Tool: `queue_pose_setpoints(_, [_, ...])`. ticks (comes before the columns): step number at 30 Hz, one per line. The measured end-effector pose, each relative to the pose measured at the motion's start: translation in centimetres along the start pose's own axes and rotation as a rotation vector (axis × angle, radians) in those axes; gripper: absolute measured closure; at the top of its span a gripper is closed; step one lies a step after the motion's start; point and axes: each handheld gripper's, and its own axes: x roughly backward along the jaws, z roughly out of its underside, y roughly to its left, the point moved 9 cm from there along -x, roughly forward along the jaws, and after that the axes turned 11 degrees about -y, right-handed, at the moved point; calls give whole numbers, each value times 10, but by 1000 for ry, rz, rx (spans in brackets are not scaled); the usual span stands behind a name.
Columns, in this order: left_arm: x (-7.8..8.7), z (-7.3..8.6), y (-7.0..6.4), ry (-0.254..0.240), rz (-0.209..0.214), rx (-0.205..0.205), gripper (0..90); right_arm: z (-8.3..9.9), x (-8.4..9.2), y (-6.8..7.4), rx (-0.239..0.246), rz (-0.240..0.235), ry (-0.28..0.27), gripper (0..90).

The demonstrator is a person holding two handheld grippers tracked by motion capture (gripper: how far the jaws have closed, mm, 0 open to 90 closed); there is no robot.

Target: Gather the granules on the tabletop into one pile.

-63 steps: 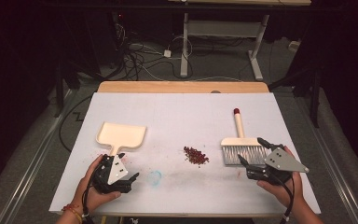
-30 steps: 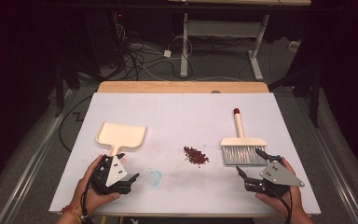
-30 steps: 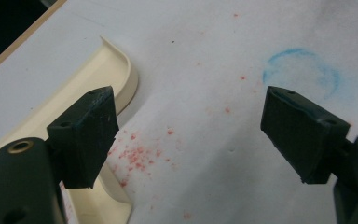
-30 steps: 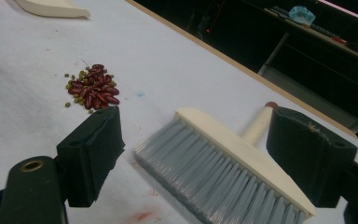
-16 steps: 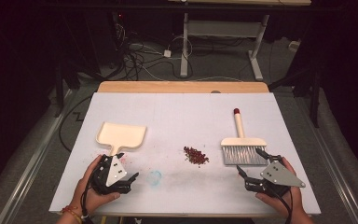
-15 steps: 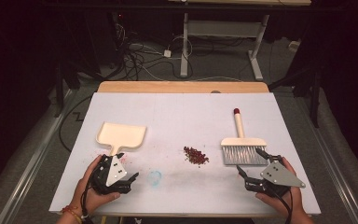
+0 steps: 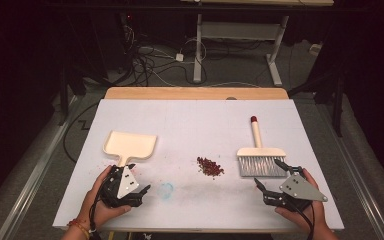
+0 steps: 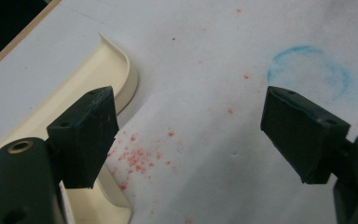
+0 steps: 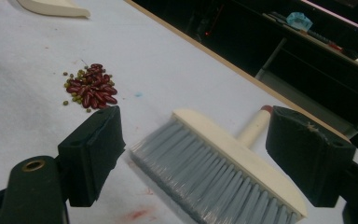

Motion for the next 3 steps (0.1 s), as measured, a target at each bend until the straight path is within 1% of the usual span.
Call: queue_pose_setpoints(3, [-1, -1, 0, -2, -1, 2, 183, -1, 2, -2, 0, 7, -4, 194])
